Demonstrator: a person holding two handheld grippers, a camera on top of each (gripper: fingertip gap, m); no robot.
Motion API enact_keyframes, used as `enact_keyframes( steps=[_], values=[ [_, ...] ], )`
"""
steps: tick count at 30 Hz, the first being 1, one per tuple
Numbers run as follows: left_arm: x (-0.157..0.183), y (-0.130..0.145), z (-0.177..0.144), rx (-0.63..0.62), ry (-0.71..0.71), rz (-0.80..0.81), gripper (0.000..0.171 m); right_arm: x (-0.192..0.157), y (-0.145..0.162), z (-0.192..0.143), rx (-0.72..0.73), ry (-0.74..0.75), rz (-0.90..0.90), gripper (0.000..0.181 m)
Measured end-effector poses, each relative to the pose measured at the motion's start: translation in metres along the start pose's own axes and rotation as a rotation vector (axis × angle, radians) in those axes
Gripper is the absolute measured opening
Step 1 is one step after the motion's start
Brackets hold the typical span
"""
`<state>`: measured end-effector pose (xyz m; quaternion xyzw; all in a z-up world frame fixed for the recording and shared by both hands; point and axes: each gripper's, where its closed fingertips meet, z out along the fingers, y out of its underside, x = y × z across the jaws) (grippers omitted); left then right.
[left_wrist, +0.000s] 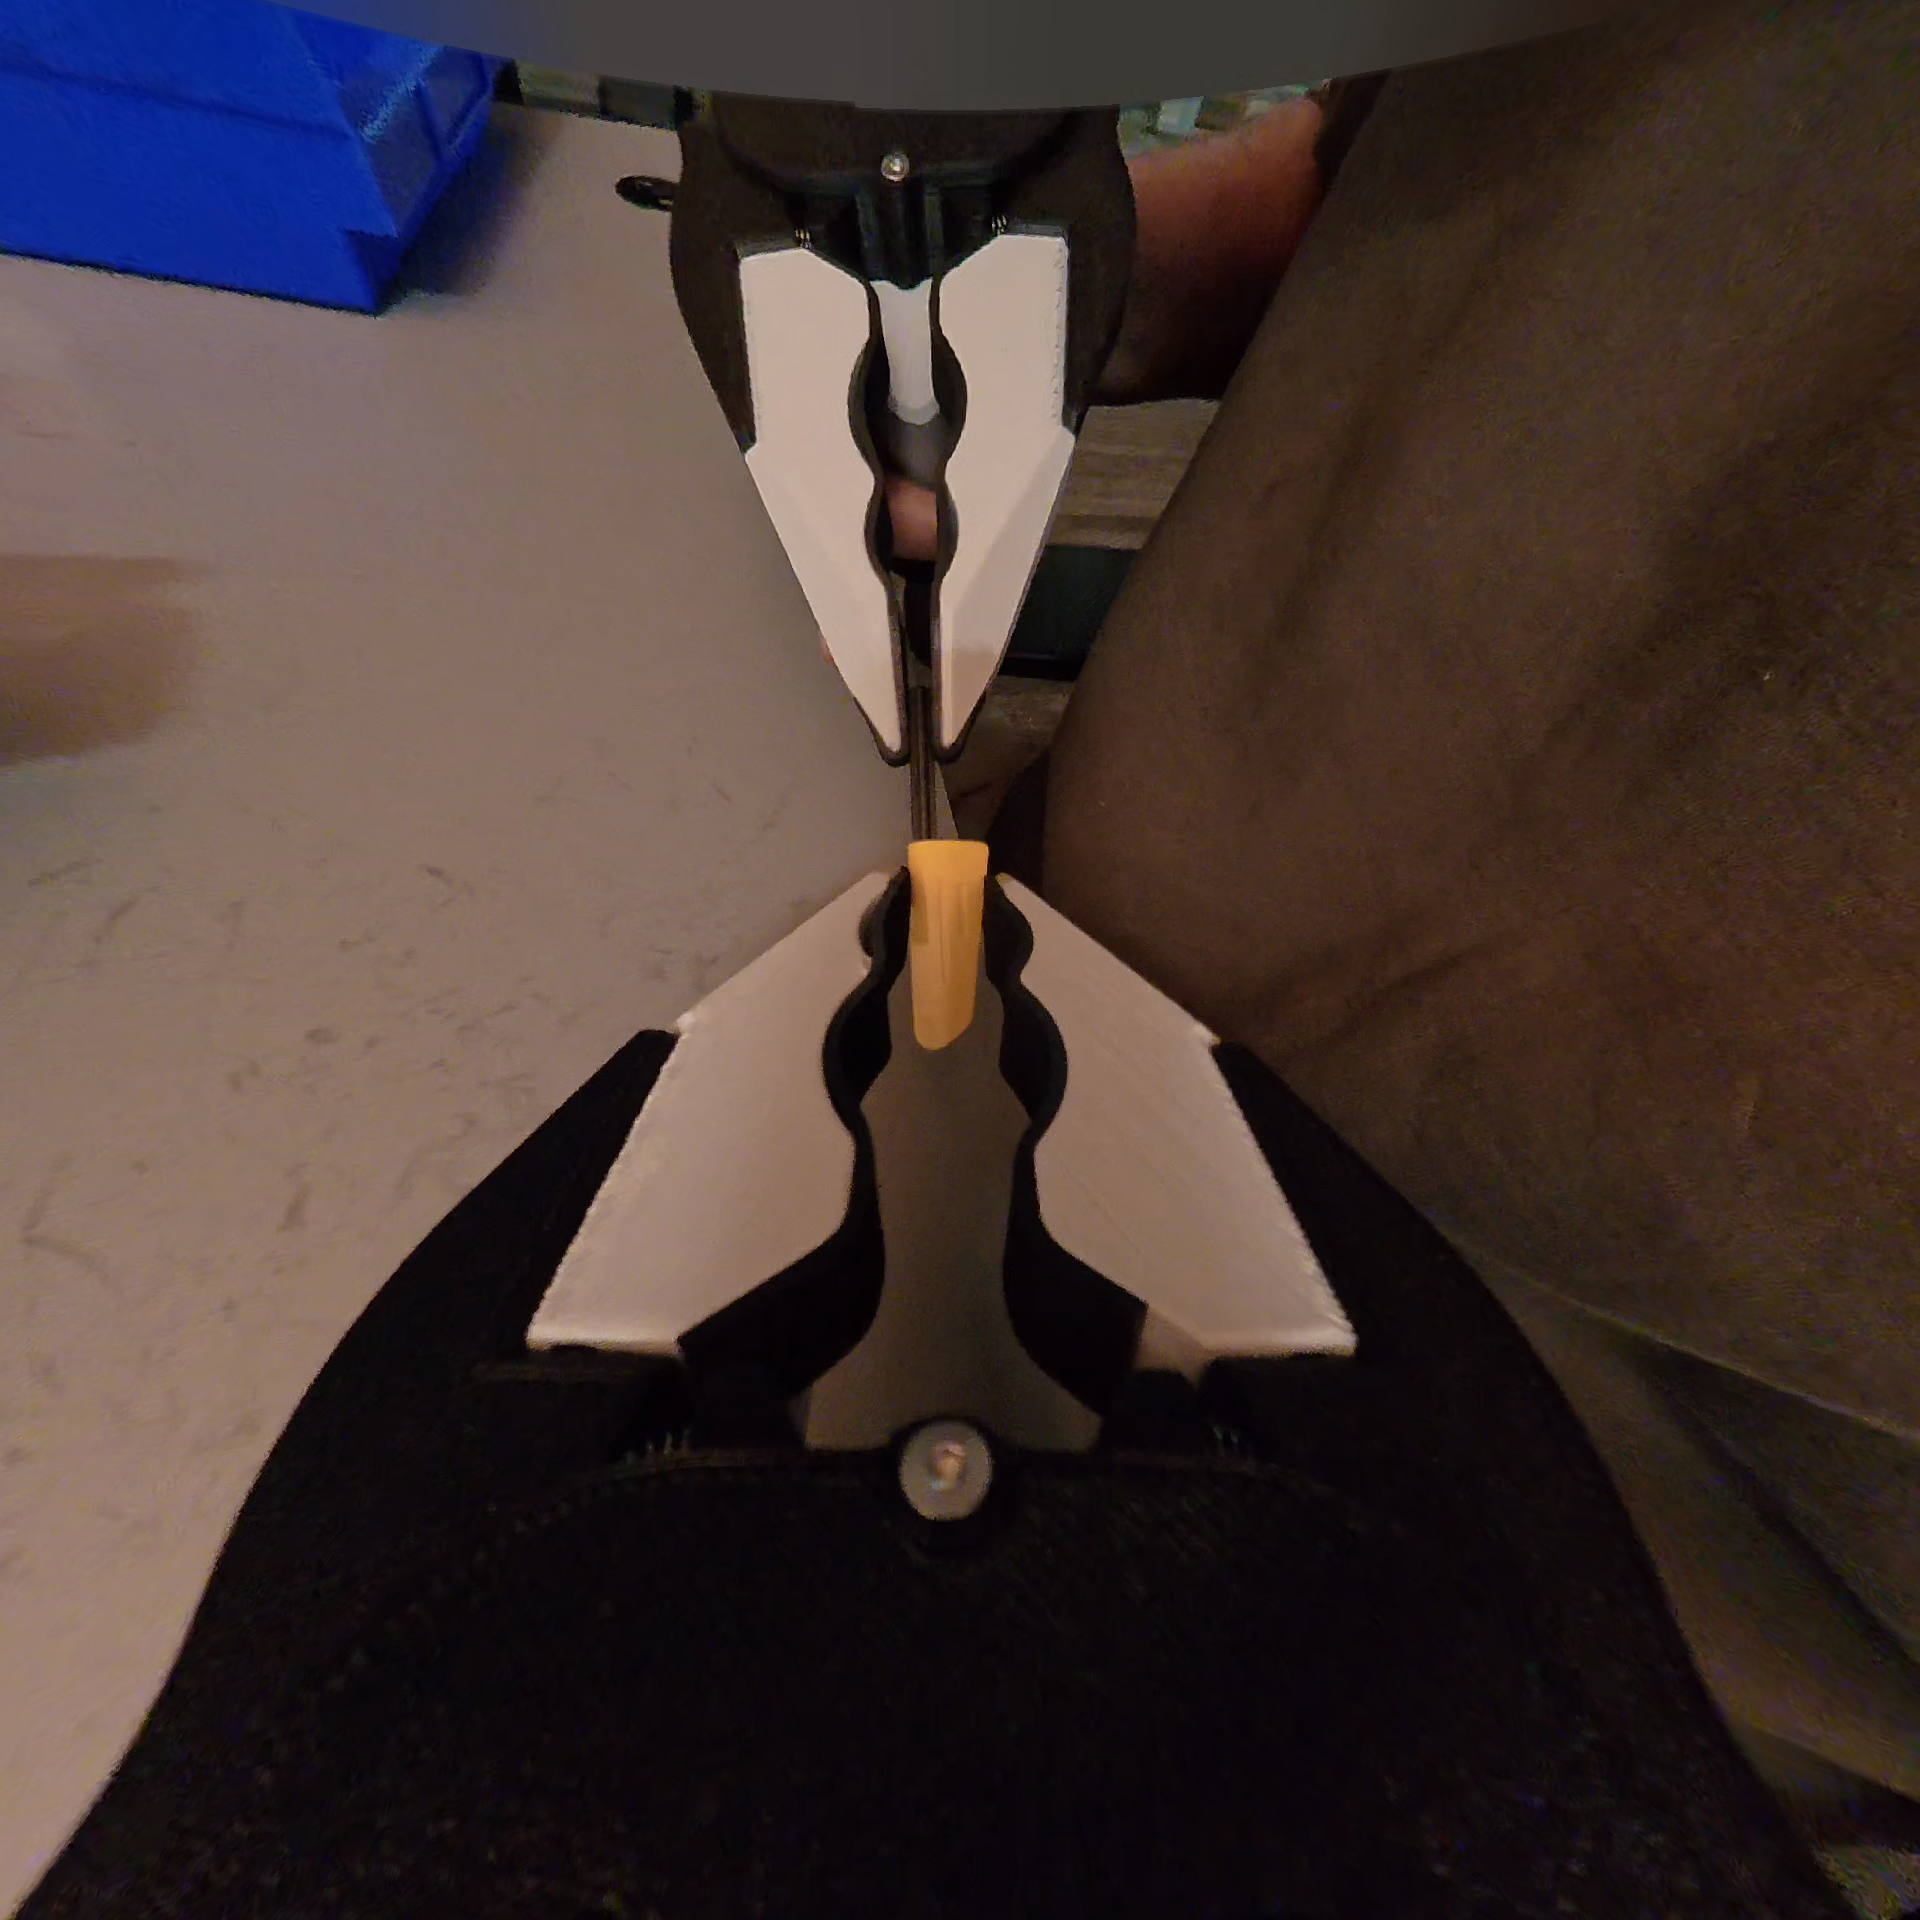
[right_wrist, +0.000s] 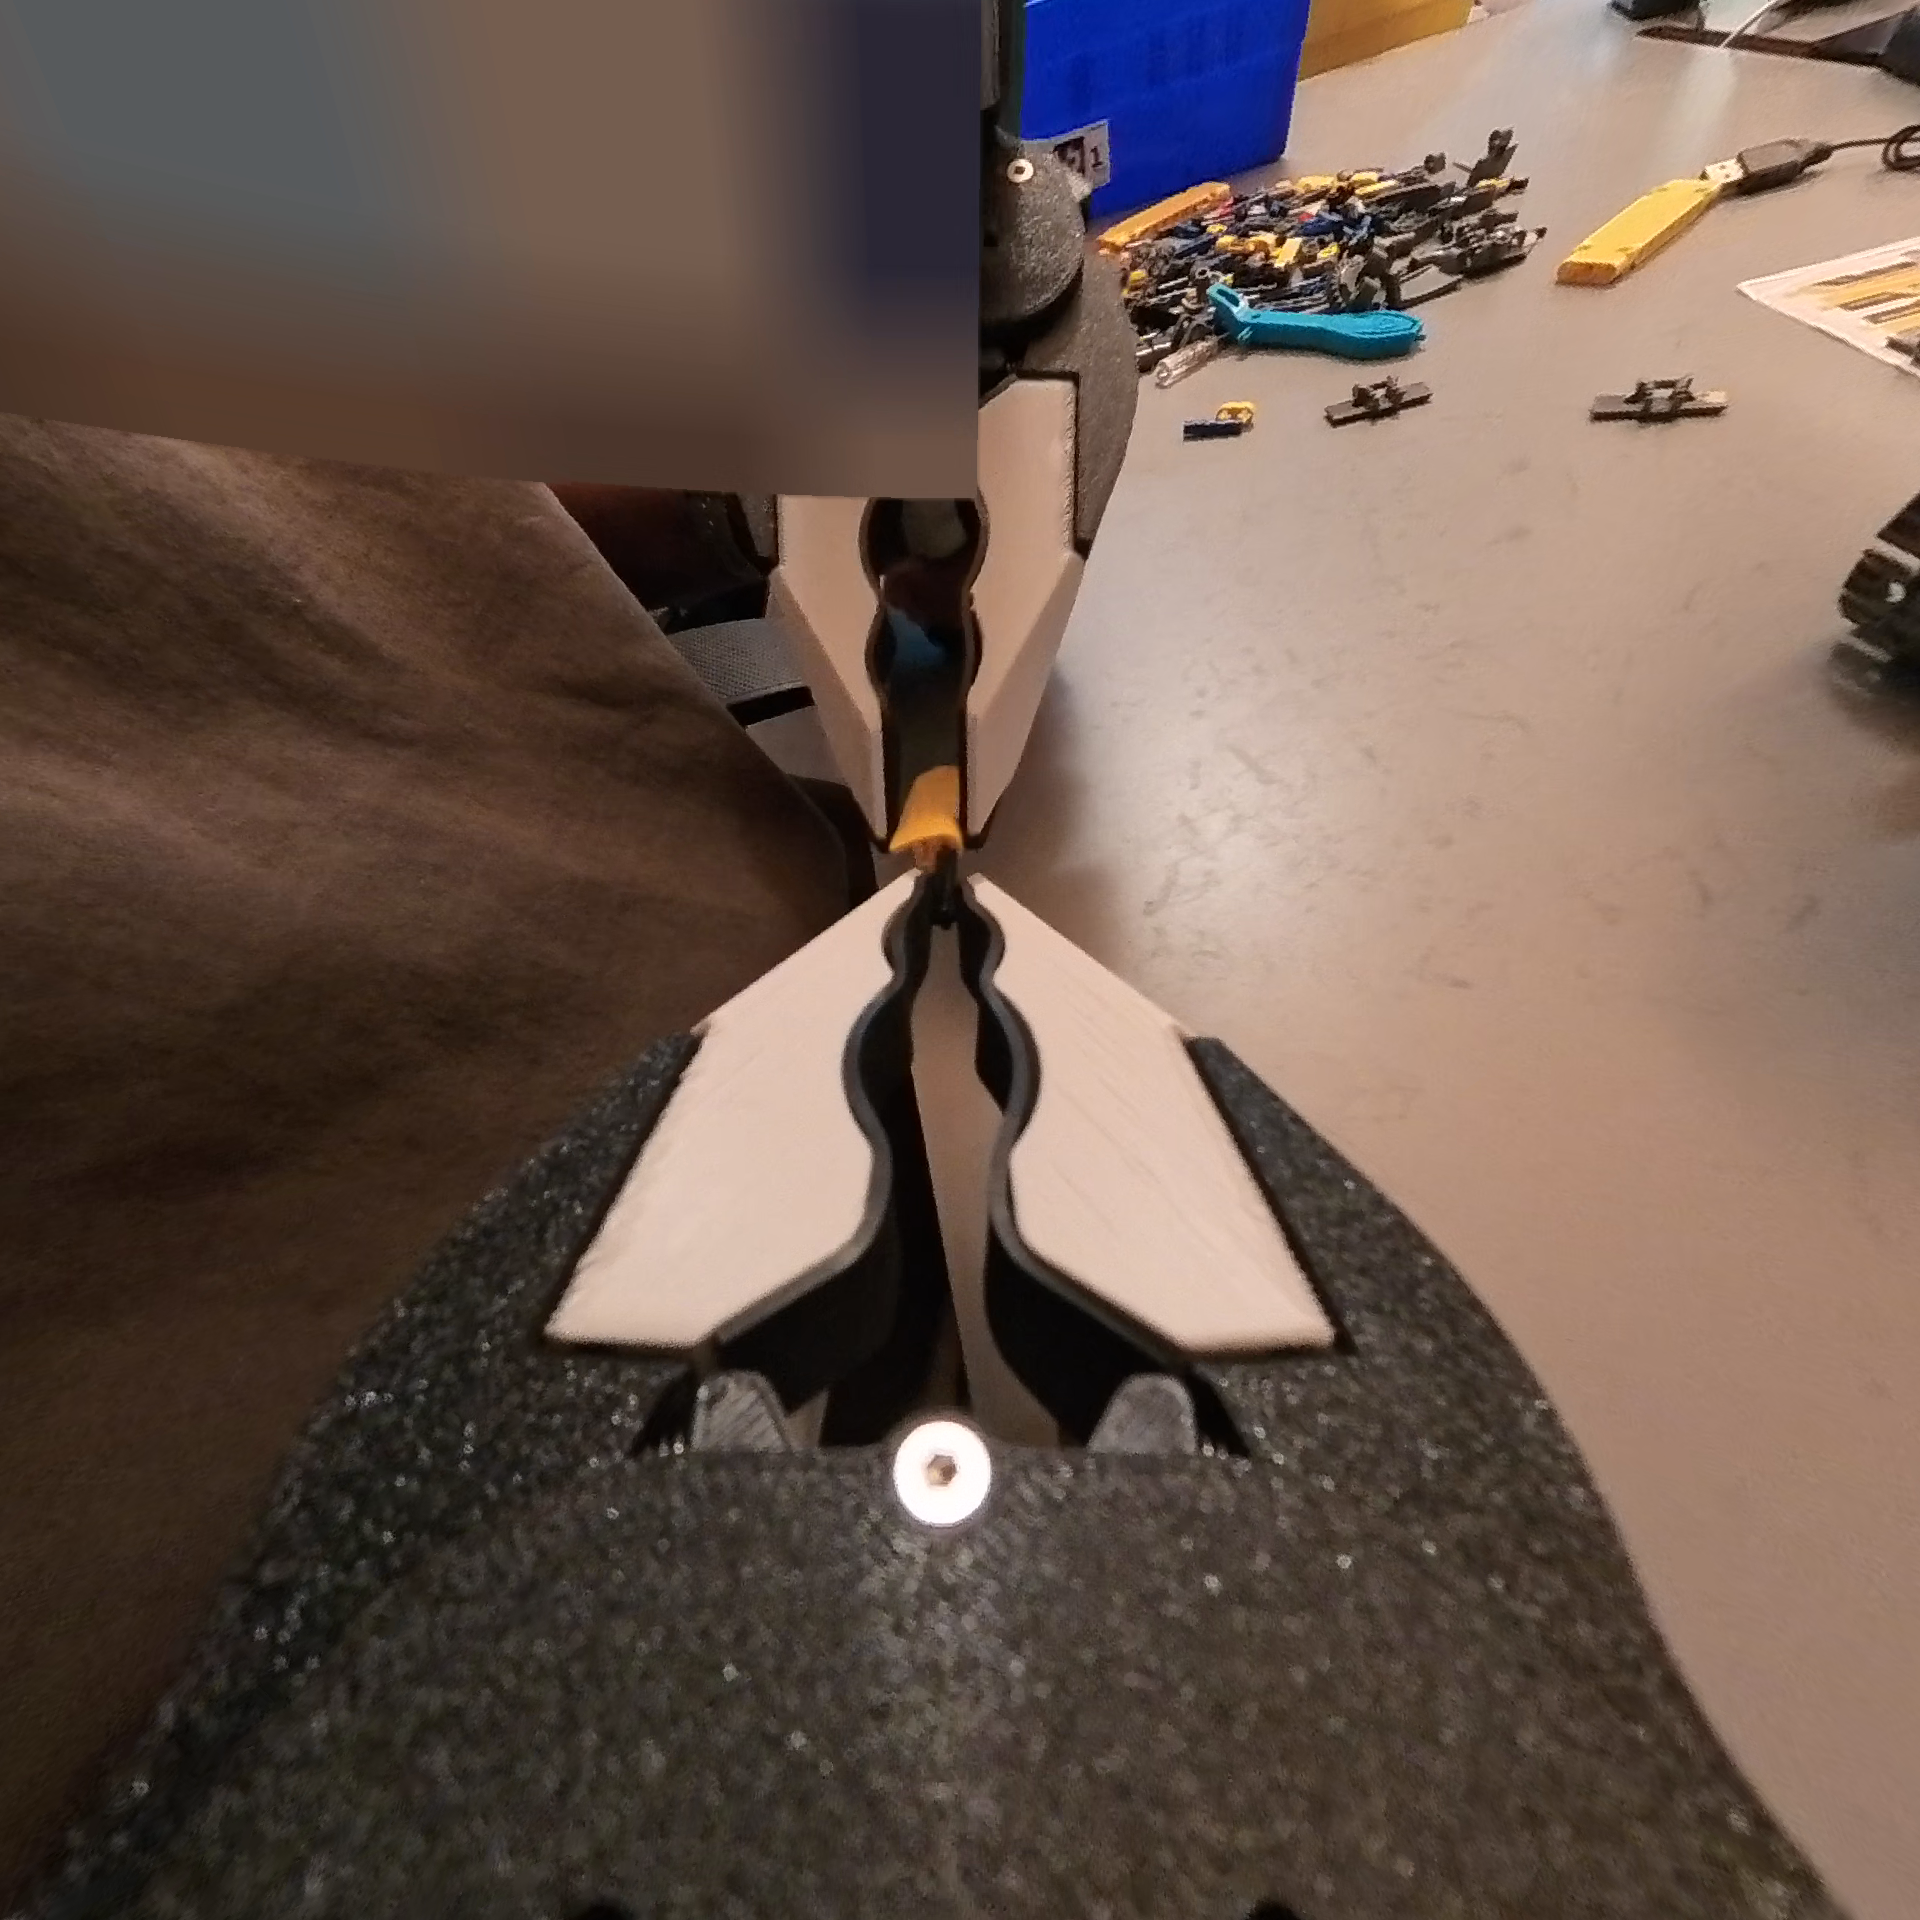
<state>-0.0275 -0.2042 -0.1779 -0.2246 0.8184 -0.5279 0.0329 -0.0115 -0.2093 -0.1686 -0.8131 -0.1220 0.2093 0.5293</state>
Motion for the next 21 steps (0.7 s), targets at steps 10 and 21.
enact_keyframes(
  steps=[10,21],
  values=[
    [-0.0008,0.0006,0.0007,-0.006,-0.005,-0.002,0.01,0.0007,-0.0005,0.0006,0.016,-0.009,0.056,0.003],
    [-0.001,0.0041,0.0031,-0.034,0.001,-0.01,0.01,0.0015,0.0024,0.003,0.002,-0.013,0.092,0.003]
  ],
)
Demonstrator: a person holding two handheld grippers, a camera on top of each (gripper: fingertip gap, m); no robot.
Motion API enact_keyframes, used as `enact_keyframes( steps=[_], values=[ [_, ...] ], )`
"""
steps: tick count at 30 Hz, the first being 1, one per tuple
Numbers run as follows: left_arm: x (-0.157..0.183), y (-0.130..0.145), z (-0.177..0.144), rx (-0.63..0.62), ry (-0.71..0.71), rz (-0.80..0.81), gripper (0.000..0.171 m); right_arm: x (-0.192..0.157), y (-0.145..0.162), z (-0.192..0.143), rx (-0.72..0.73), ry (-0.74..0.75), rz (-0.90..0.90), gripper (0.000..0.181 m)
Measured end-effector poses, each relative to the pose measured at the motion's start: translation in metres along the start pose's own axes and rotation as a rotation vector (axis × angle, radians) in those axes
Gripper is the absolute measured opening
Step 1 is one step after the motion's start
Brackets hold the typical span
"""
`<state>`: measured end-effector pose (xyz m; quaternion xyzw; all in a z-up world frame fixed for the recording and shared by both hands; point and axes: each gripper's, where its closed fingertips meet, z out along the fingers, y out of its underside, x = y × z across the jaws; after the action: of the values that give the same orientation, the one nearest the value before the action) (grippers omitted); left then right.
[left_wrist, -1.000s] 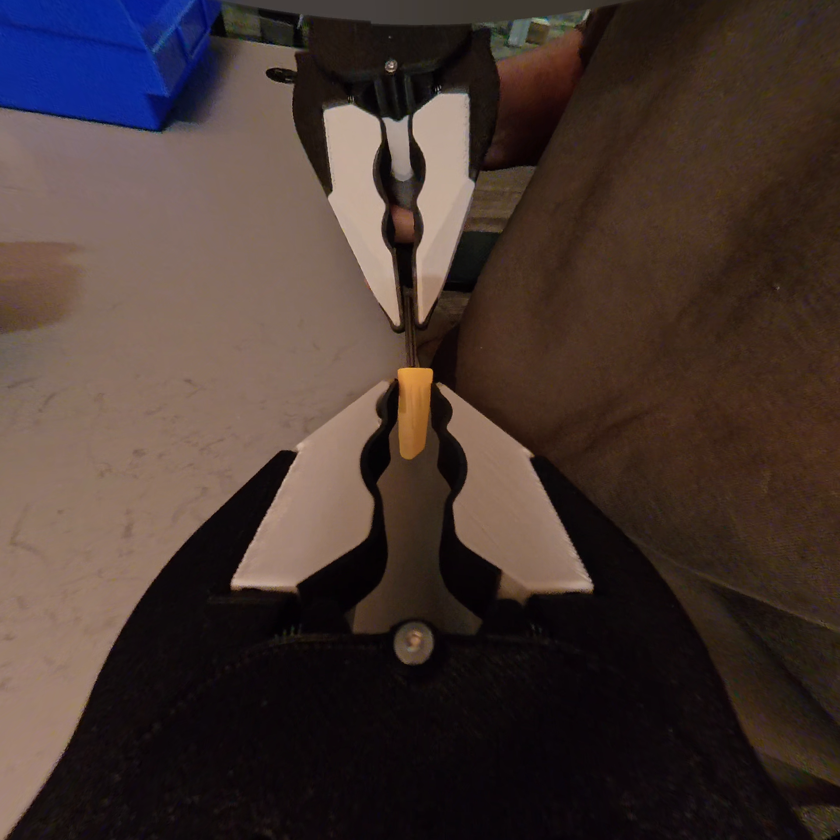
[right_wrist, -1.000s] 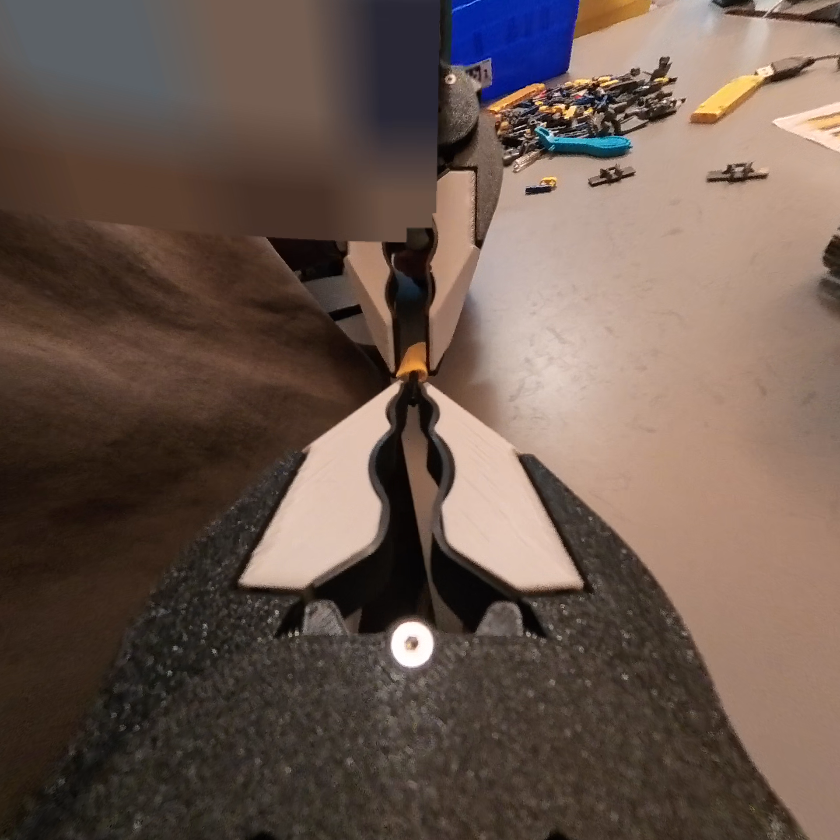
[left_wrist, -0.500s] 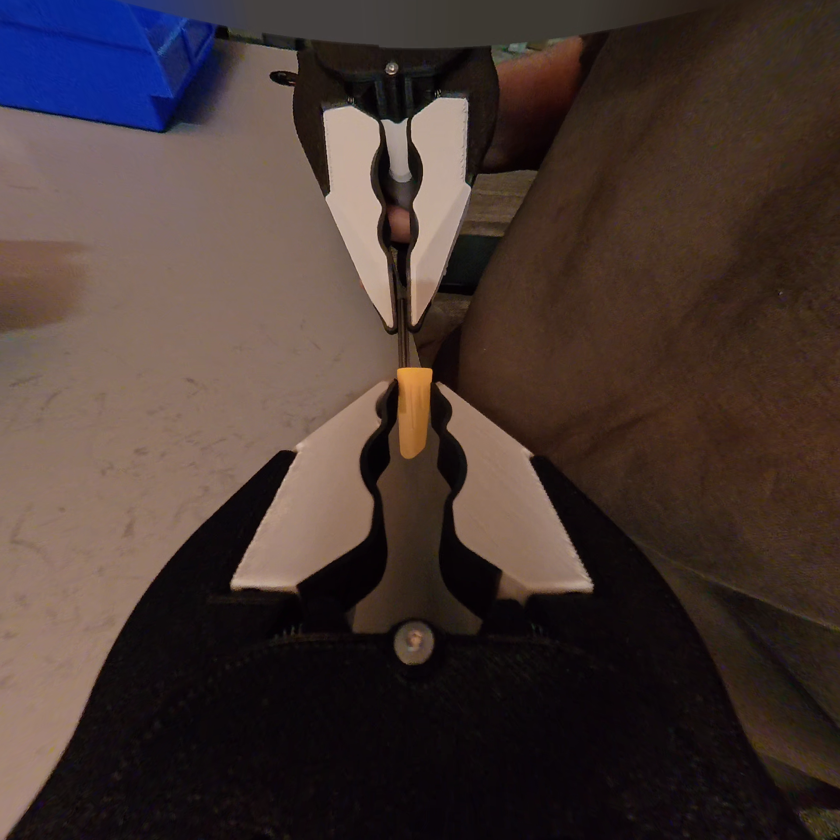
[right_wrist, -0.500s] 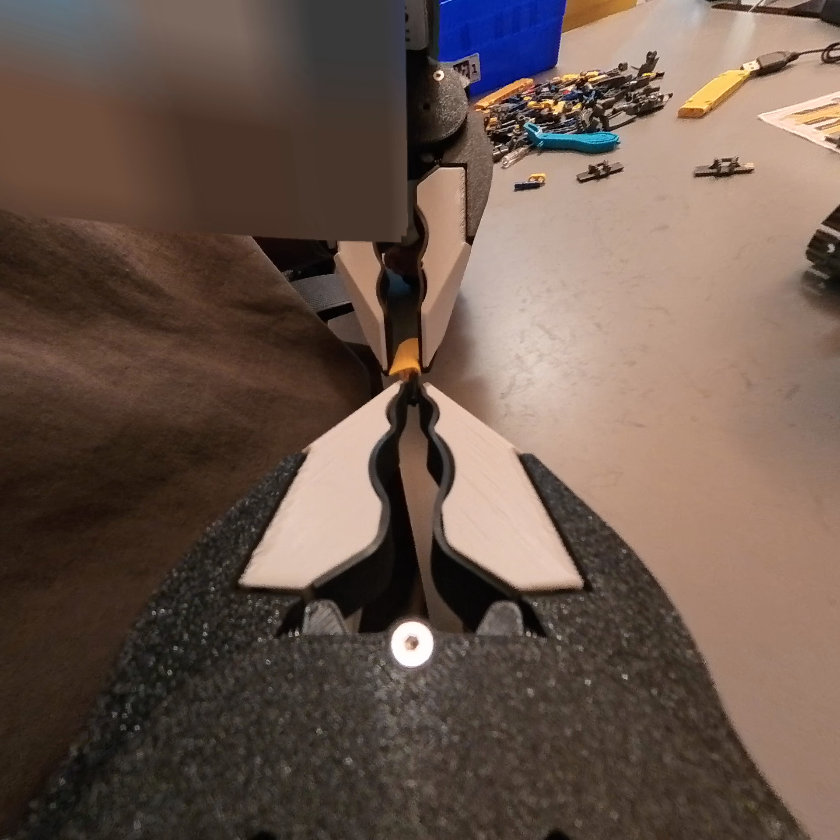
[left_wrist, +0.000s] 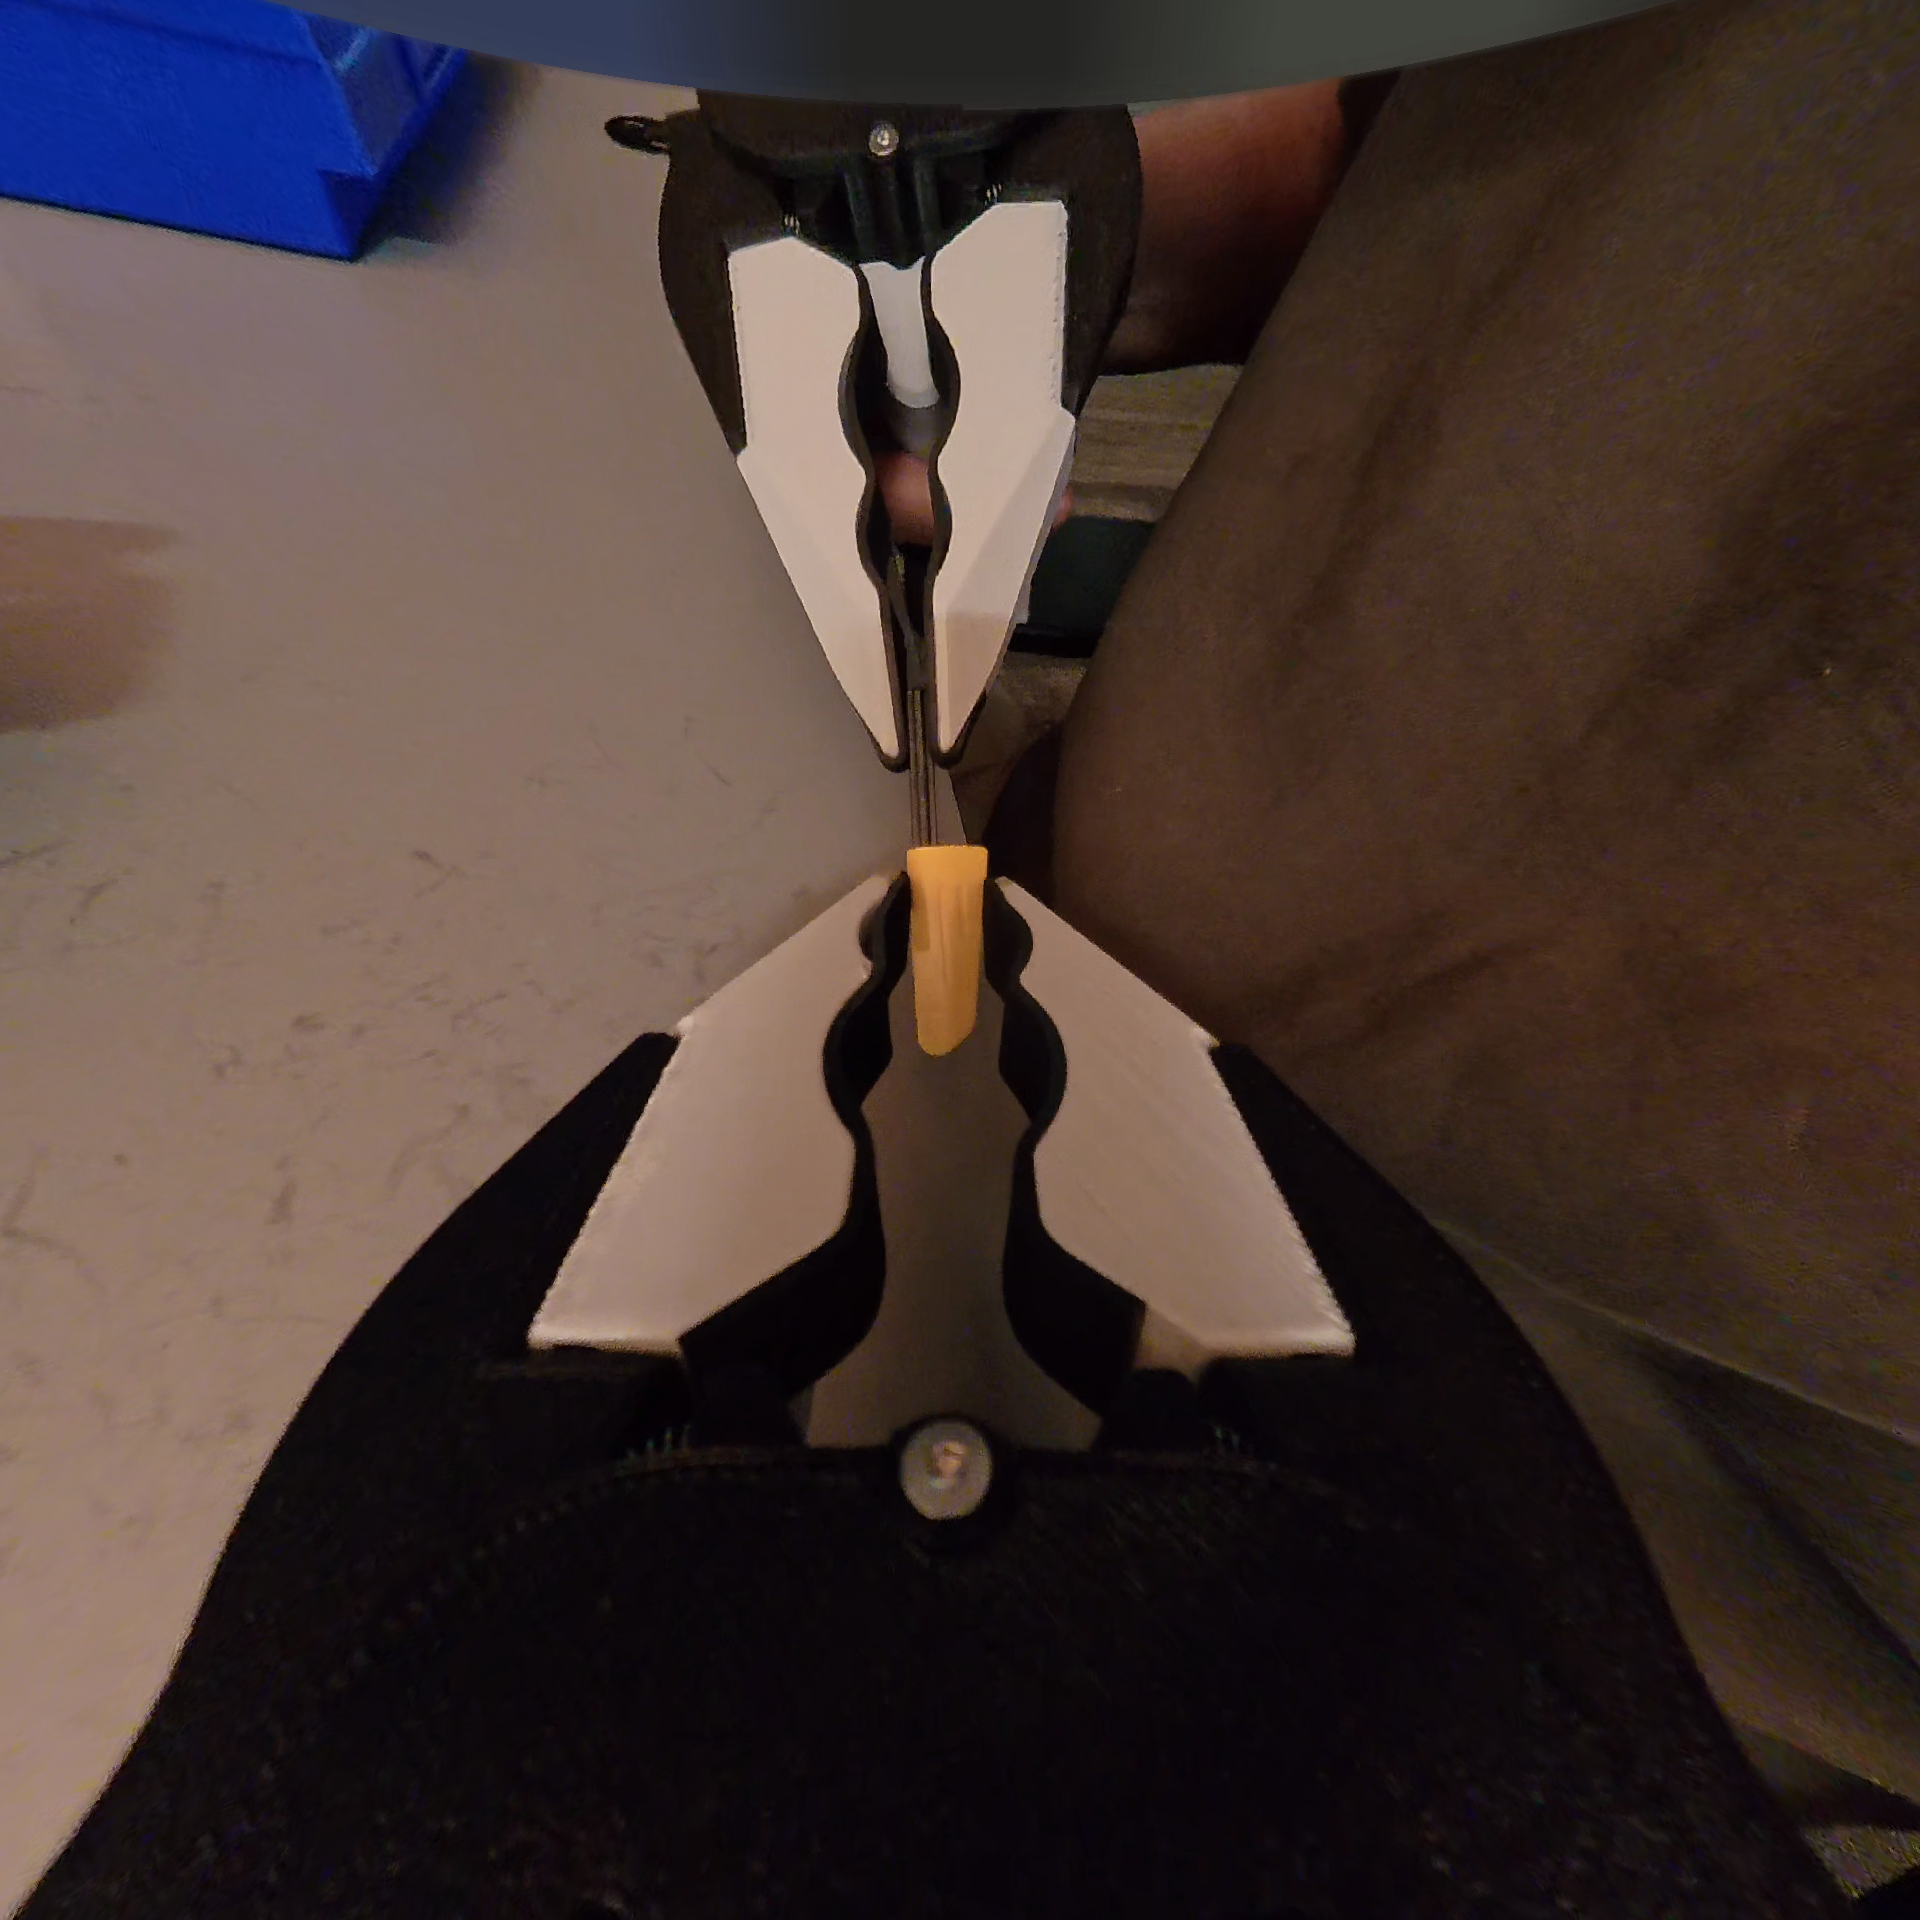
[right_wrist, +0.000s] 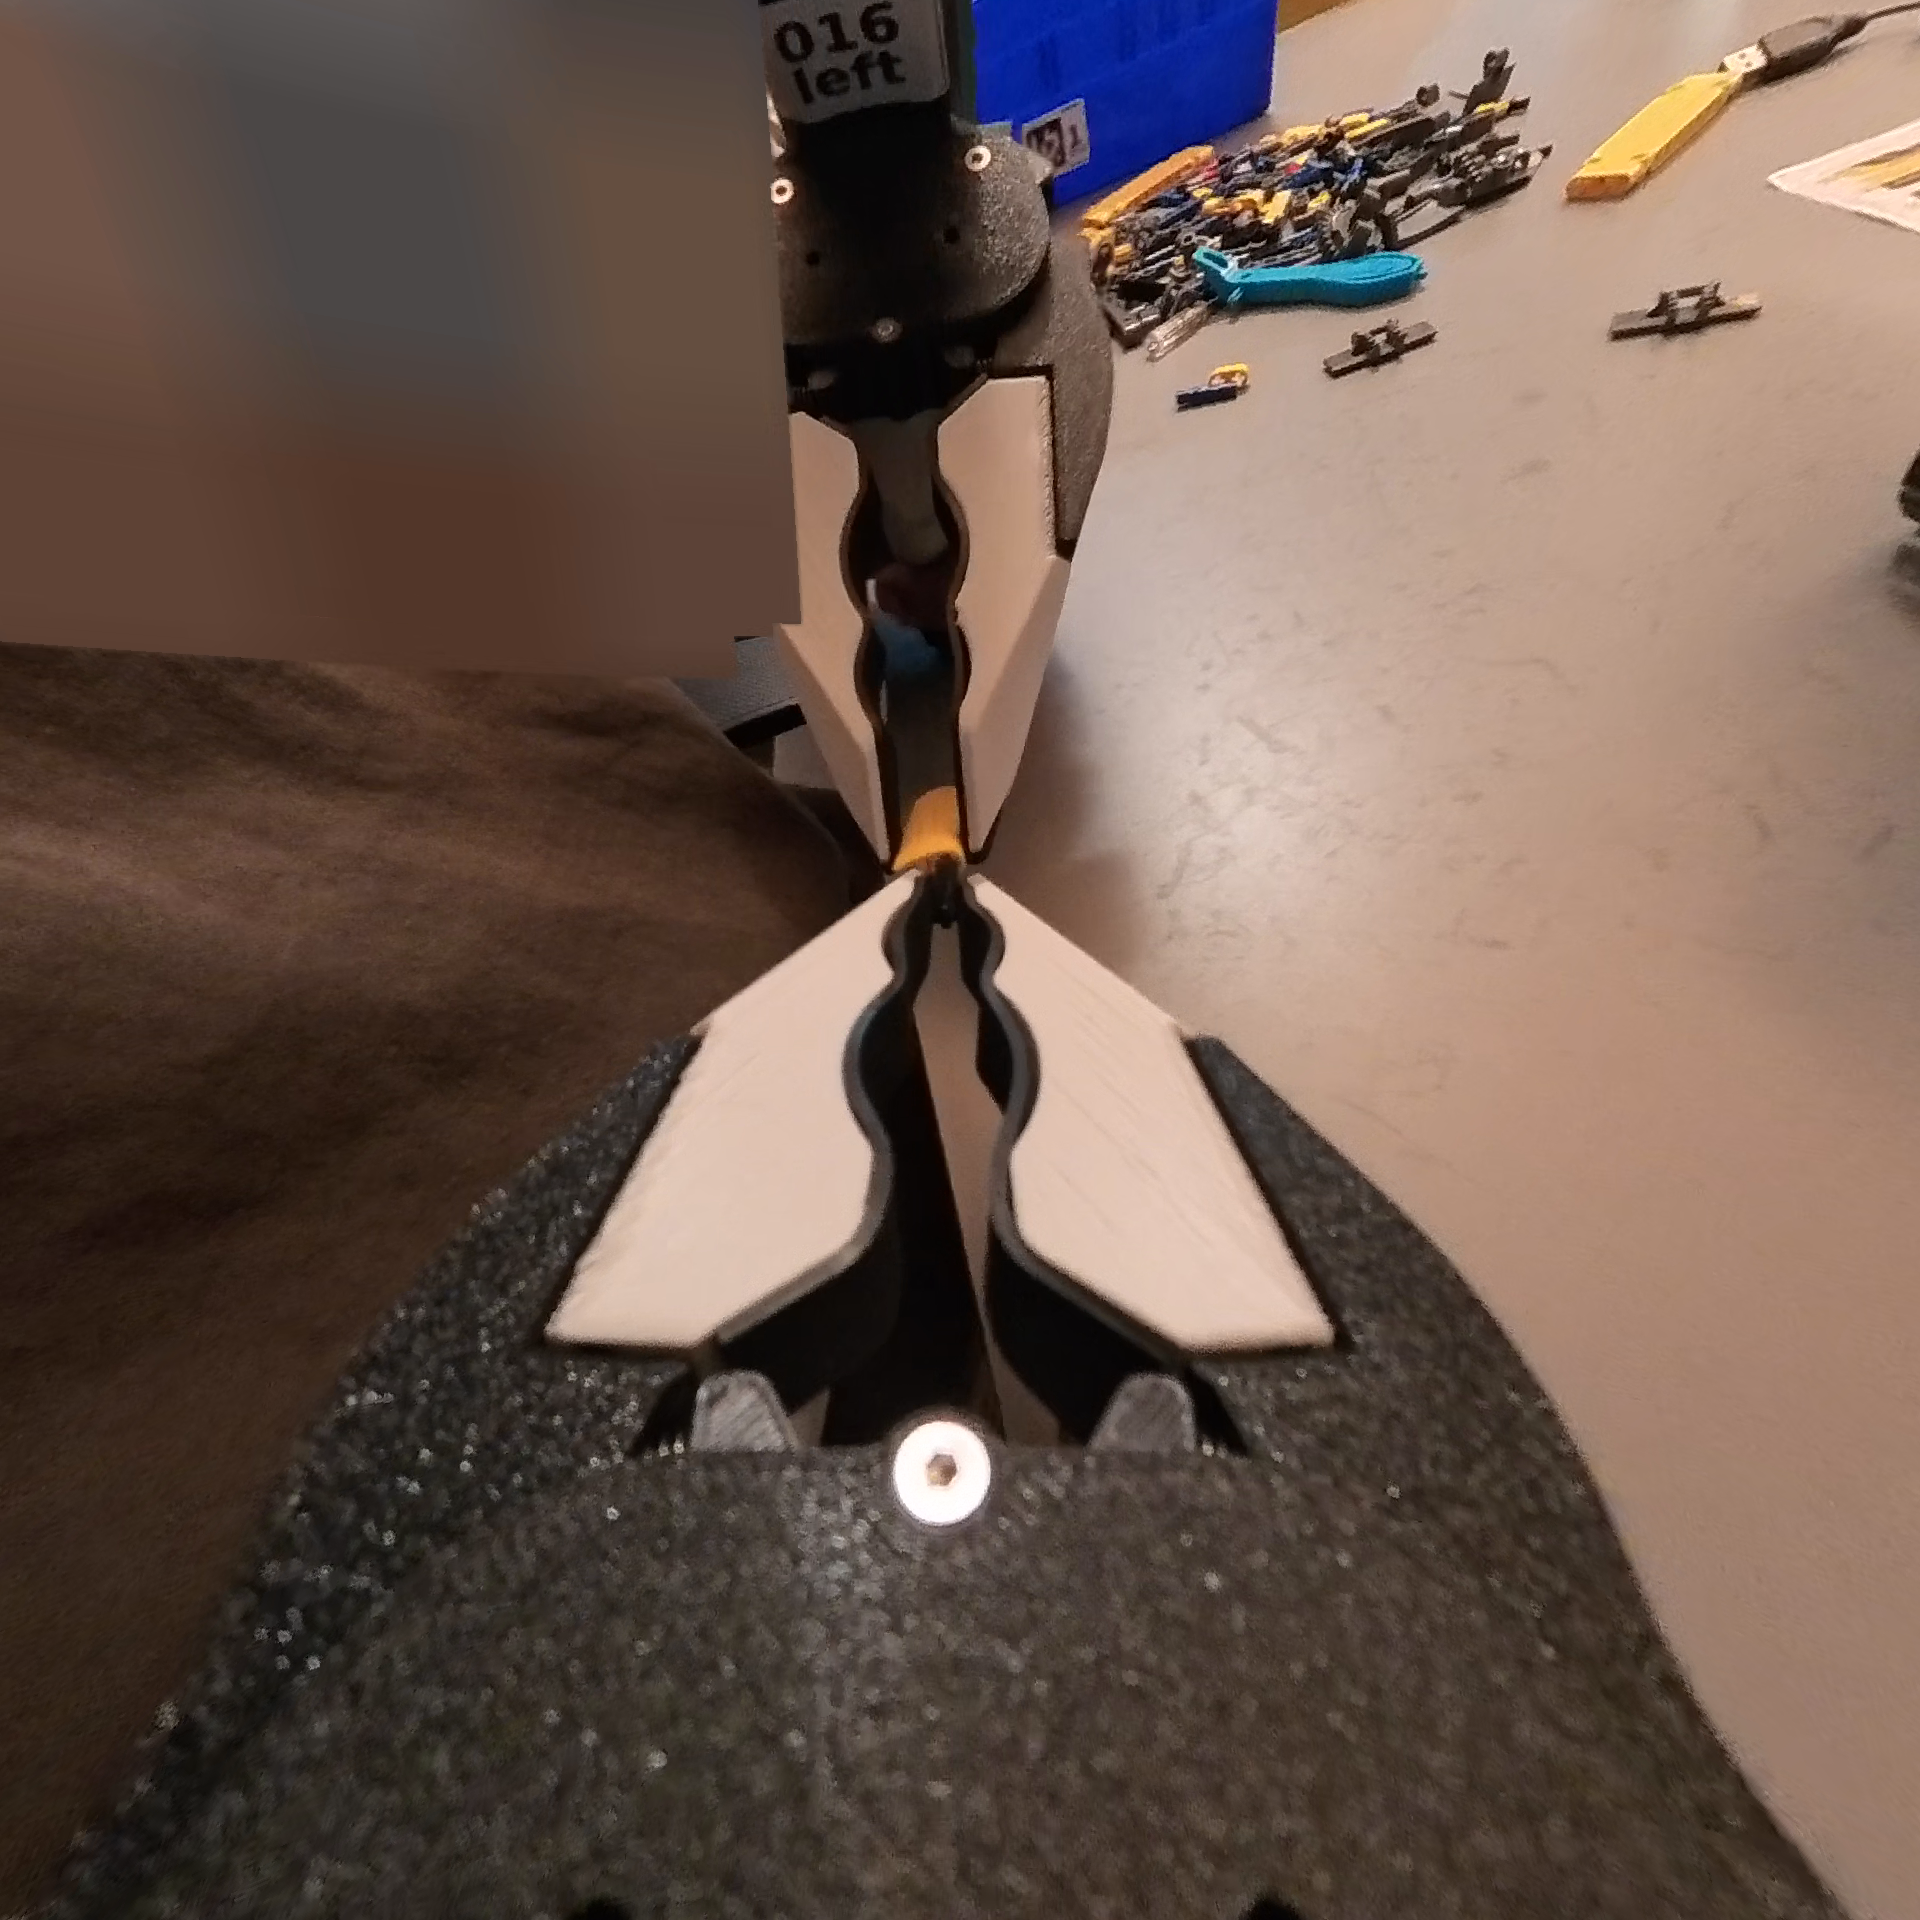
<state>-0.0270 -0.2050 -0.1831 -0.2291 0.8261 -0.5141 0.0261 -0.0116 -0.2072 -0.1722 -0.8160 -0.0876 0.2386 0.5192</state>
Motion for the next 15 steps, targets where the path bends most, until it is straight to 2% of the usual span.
enact_keyframes(
  steps=[5,15],
  values=[
    [0.0005,-0.0031,-0.003,0.026,0.009,-0.005,0.009,-0.0004,-0.0022,-0.0002,0.018,-0.022,0.051,0.004],
    [-0.0025,0.0041,0.0027,-0.032,-0.016,-0.001,0.008,0.0034,0.0053,0.0024,-0.044,0.006,0.031,0.003]
  ],
)
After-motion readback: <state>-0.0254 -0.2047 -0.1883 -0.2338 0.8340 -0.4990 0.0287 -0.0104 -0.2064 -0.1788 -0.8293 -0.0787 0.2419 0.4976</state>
